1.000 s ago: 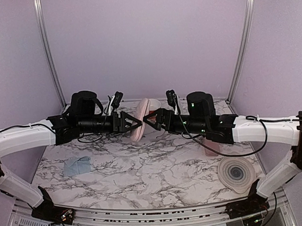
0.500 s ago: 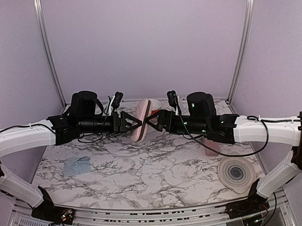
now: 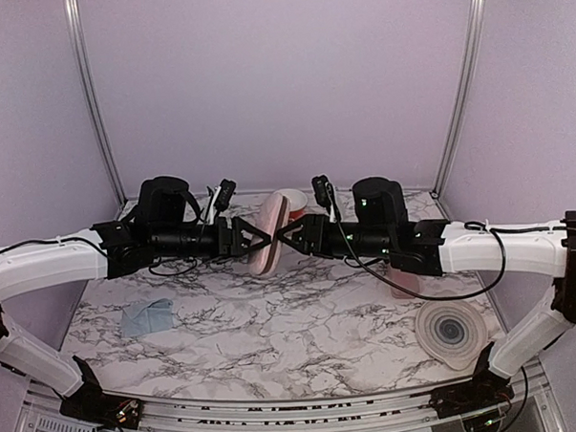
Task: Organize the sunglasses
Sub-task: Open the sunglasses case.
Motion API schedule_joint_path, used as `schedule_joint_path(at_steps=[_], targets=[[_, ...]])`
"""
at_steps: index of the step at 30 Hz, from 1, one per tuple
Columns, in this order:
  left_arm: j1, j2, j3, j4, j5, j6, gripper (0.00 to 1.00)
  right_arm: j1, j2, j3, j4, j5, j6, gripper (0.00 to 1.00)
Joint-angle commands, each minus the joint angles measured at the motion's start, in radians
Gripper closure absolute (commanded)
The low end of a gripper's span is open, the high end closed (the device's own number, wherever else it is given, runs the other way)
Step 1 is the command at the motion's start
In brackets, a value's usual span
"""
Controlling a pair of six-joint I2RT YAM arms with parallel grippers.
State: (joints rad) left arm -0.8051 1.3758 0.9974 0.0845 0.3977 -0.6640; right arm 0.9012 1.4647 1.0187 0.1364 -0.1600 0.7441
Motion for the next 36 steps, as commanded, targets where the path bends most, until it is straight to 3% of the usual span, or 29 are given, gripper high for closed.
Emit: schedule_joint_path(at_steps=[1,8,13,26,36], targets=[[-0.041,-0.012,0.064,0.115,0.075,0.03,0.78,-0.001,0.05,0.028,-0.033,-0.007,0.008,0.48],[-0.047,-0.008,0.07,0.116,0.068,0.036,0.78,-0.001,0.078,0.024,-0.022,-0.042,0.025,0.53],[-0.048,-0.002,0.07,0.116,0.067,0.038,0.78,0.0,0.076,0.015,-0.017,-0.045,0.027,0.66],[-0.048,0.001,0.058,0.19,0.149,-0.032,0.78,-0.001,-0.012,-0.038,-0.026,0.002,-0.01,0.85],[-0.048,-0.007,0.04,0.293,0.258,-0.105,0.77,-0.001,-0.098,-0.089,0.023,-0.013,-0.062,0.88]])
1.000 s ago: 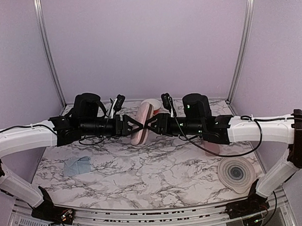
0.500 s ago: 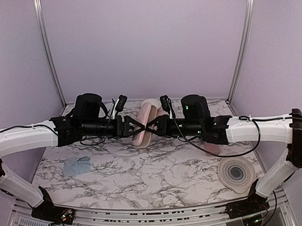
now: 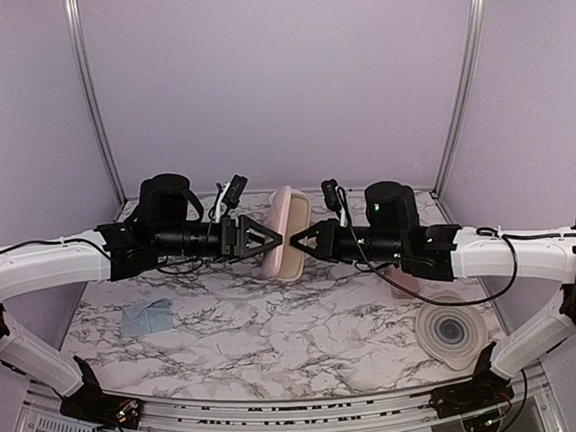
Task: Organize the sunglasses
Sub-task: Open the sunglasses case.
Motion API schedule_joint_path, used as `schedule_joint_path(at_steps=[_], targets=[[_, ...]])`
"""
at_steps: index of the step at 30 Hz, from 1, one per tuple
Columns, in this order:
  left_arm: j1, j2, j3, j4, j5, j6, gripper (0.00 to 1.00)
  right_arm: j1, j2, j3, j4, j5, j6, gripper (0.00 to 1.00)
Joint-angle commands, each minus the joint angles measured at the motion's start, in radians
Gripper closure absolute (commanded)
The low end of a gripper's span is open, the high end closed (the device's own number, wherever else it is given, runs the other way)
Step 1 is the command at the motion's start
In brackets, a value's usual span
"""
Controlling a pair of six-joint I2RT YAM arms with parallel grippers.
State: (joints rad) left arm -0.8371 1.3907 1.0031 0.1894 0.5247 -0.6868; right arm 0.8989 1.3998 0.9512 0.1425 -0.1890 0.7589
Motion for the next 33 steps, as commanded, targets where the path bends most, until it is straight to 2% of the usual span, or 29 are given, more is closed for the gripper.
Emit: schedule_joint_path(at_steps=[1,9,15,18,25,33], targets=[[-0.016,-0.022,0.031,0.193,0.141,-0.083,0.77,0.002,-0.042,-0.024,0.016,0.017,-0.081,0.88],[-0.016,-0.002,0.007,0.214,0.178,-0.087,0.73,0.002,-0.098,-0.015,-0.021,0.007,-0.105,0.88],[-0.016,-0.001,-0.018,0.214,0.182,-0.074,0.64,0.002,-0.142,-0.007,-0.065,0.027,-0.104,0.88],[-0.016,-0.004,-0.033,0.214,0.175,-0.065,0.57,0.002,-0.156,0.003,-0.09,0.032,-0.103,0.89],[-0.016,-0.048,-0.097,0.214,0.125,-0.028,0.32,0.001,-0.173,0.033,-0.186,0.084,-0.118,0.89],[-0.014,-0.093,-0.167,0.166,0.021,0.027,0.01,0.001,-0.171,0.087,-0.307,0.159,-0.172,0.88]])
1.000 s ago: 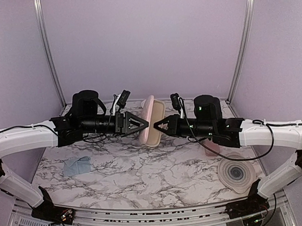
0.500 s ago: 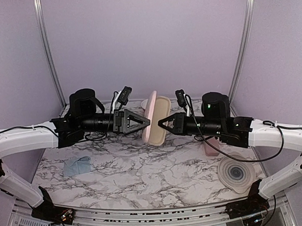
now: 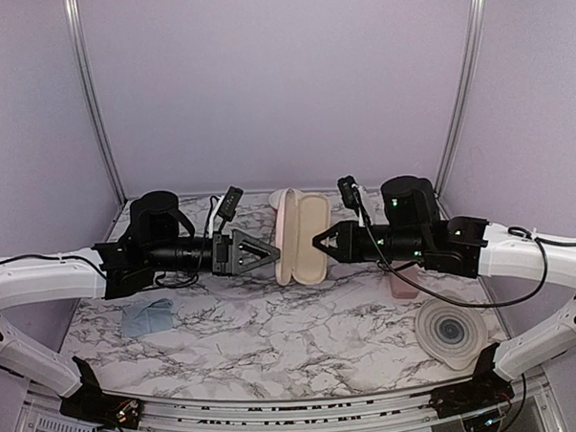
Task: Organize the sunglasses
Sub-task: Open the sunglasses case, then place the opened sunglasses case at the center of the board.
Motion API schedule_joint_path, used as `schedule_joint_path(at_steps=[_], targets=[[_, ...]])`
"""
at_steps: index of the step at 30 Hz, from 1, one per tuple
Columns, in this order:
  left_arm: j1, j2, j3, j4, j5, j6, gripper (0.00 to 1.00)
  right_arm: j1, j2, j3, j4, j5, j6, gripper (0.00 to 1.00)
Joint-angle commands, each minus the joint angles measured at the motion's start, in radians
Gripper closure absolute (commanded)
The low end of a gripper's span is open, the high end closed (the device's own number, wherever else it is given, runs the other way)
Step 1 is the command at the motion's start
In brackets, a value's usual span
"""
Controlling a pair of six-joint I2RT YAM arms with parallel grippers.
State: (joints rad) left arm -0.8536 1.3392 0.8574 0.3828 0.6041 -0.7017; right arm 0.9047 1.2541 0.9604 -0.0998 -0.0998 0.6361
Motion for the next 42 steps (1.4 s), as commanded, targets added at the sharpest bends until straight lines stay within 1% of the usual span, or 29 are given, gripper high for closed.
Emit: schedule_joint_path(at_steps=[1,3,5,8,11,15,19,22,26,28,33,37,42], targets=[[0.002,-0.045,-0.026,-0.042,-0.073,0.051,0.01,-0.003,-0.023,0.088,-0.087,0.082,-0.061,0.88],[0.002,-0.056,-0.033,-0.084,-0.119,0.08,0.01,-0.004,-0.012,0.113,-0.15,0.119,-0.09,0.89],[0.002,-0.072,-0.035,-0.156,-0.201,0.118,0.01,-0.004,0.006,0.143,-0.235,0.174,-0.117,0.89],[0.002,-0.103,-0.027,-0.321,-0.395,0.184,0.01,-0.004,0.051,0.198,-0.381,0.24,-0.16,0.89],[0.002,-0.143,-0.048,-0.419,-0.582,0.221,0.01,-0.004,0.121,0.261,-0.512,0.293,-0.208,0.89],[0.008,-0.198,-0.13,-0.416,-0.732,0.203,0.01,-0.004,0.214,0.333,-0.636,0.361,-0.272,0.89],[0.021,-0.22,-0.198,-0.413,-0.802,0.182,0.01,-0.003,0.301,0.394,-0.714,0.372,-0.358,0.88],[0.021,-0.217,-0.229,-0.424,-0.871,0.183,0.01,-0.003,0.372,0.435,-0.766,0.382,-0.39,0.88],[0.022,-0.196,-0.28,-0.397,-0.906,0.178,0.01,0.0,0.46,0.465,-0.807,0.362,-0.457,0.88],[0.023,-0.185,-0.288,-0.383,-0.907,0.178,0.01,0.007,0.506,0.488,-0.847,0.378,-0.482,0.88],[0.044,-0.14,-0.288,-0.351,-0.86,0.193,0.05,0.048,0.587,0.507,-0.886,0.416,-0.572,0.88],[0.076,-0.132,-0.301,-0.324,-0.803,0.196,0.05,0.095,0.639,0.496,-0.891,0.472,-0.643,0.87],[0.117,-0.153,-0.336,-0.287,-0.75,0.186,0.05,0.105,0.679,0.514,-0.872,0.502,-0.682,0.86]])
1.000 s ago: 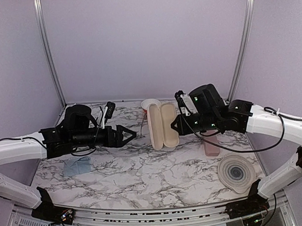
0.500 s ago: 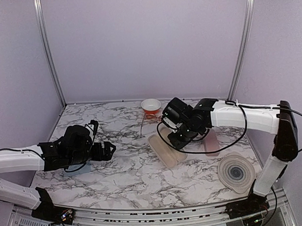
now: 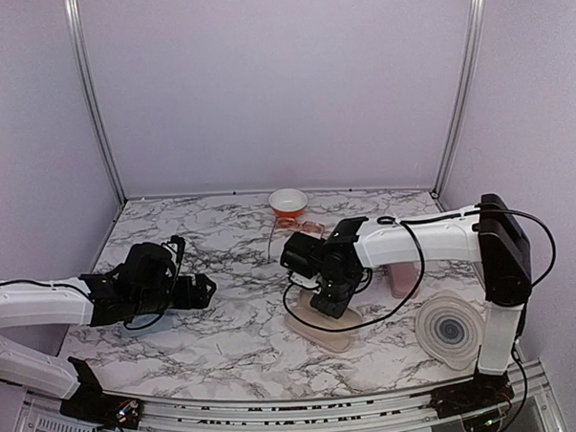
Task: Organize the sunglasses
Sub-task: Place the opened sunglasses case at the center of the board, then move the case with the sunglasses to the center of the board.
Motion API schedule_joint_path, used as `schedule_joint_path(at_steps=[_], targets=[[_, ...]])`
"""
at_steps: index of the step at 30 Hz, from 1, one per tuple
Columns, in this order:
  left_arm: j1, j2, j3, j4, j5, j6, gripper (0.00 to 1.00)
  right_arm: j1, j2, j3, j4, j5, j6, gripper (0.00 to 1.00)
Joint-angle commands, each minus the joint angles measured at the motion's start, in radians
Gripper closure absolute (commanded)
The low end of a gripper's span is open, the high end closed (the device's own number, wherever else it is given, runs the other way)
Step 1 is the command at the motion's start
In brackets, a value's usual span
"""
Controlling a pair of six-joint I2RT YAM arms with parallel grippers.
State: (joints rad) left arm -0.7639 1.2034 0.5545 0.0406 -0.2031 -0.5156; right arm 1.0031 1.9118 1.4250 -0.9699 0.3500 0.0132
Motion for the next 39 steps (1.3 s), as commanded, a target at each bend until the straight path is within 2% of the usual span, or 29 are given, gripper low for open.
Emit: schedule_joint_path(at_steps=[1,8,16,25,29,35,39], targets=[[0.031,-0.024,-0.042,0.062,0.062,-0.002,0.04,0.006,0.028,0.056,0.0,0.06,-0.063,0.85],[0.042,-0.047,-0.066,0.077,0.074,-0.008,0.04,0.008,0.048,0.106,0.005,0.082,-0.074,0.67],[0.044,-0.057,-0.075,0.077,0.076,-0.01,0.04,0.008,0.021,0.111,0.017,0.103,-0.06,0.63],[0.045,-0.033,-0.063,0.077,0.078,-0.011,0.04,0.012,-0.079,0.116,0.088,0.092,-0.017,0.58],[0.046,-0.022,-0.059,0.077,0.08,-0.012,0.04,0.012,-0.136,0.093,0.126,0.111,0.023,0.47],[0.046,0.008,-0.039,0.074,0.091,-0.007,0.04,-0.021,-0.259,-0.038,0.169,0.137,0.09,0.2],[0.045,0.015,-0.033,0.072,0.098,-0.004,0.04,-0.184,-0.349,-0.143,0.155,0.095,0.224,0.18]])
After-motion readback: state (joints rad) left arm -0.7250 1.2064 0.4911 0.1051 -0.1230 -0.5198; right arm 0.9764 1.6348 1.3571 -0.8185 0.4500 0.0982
